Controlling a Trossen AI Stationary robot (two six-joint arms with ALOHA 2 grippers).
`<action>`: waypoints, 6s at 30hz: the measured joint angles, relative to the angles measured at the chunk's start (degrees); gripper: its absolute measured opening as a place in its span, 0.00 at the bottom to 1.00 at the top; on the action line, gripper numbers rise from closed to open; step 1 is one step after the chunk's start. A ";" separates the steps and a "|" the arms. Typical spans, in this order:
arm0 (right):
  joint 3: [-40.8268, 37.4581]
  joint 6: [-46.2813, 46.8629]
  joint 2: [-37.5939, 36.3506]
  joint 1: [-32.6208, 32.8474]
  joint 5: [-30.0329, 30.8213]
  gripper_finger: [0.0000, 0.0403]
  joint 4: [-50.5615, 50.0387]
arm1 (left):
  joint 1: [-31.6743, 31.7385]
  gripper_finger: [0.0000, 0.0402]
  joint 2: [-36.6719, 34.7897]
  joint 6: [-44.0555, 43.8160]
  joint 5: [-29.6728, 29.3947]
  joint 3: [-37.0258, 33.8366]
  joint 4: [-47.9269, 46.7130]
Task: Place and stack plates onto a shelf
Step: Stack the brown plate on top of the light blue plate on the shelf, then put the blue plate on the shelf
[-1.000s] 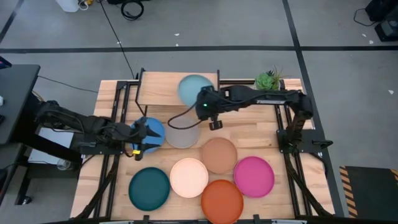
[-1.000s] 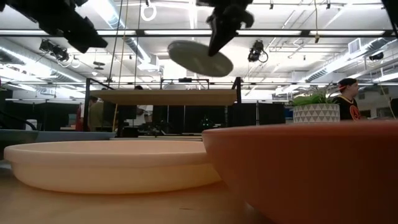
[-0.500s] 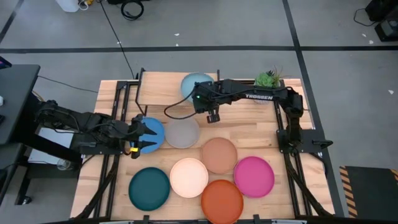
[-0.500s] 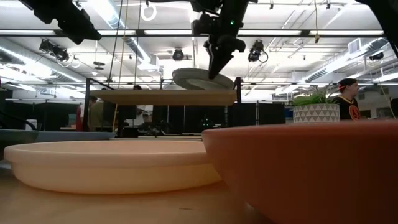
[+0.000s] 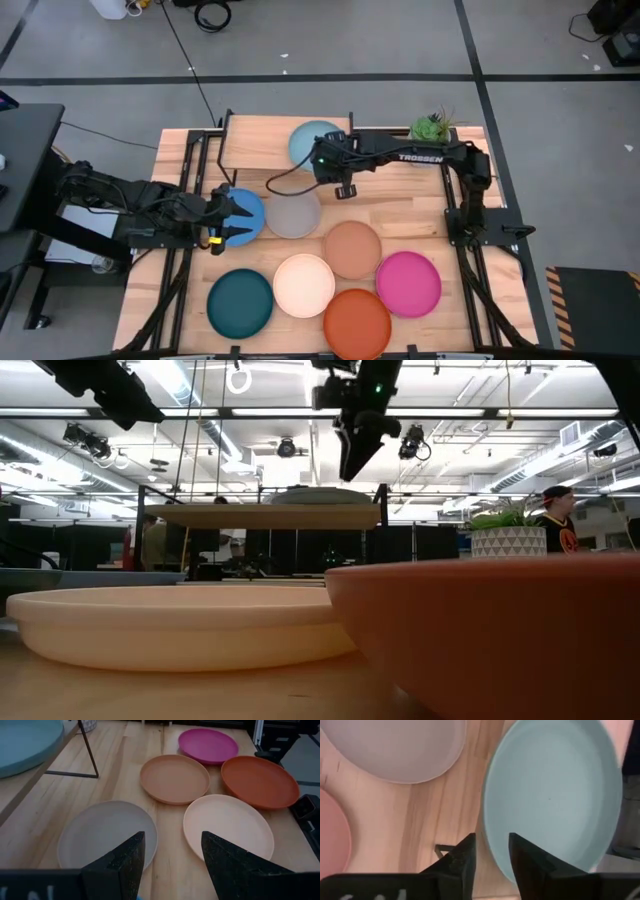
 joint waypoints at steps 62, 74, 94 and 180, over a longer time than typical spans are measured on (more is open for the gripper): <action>-42.32 40.60 -5.61 5.72 -15.86 0.18 18.03 | 0.01 0.51 0.13 2.85 -1.92 -0.02 -0.36; -42.27 40.56 -5.63 4.67 -16.10 0.05 18.06 | 0.01 0.51 0.13 2.85 -1.92 -0.02 -0.37; -42.29 43.90 -29.46 1.00 -16.03 0.03 19.08 | 0.02 0.51 0.13 3.65 -1.97 -0.02 1.64; -47.32 43.92 -26.08 20.82 11.73 0.24 41.14 | 0.04 0.51 23.70 -15.64 2.69 -0.04 -10.75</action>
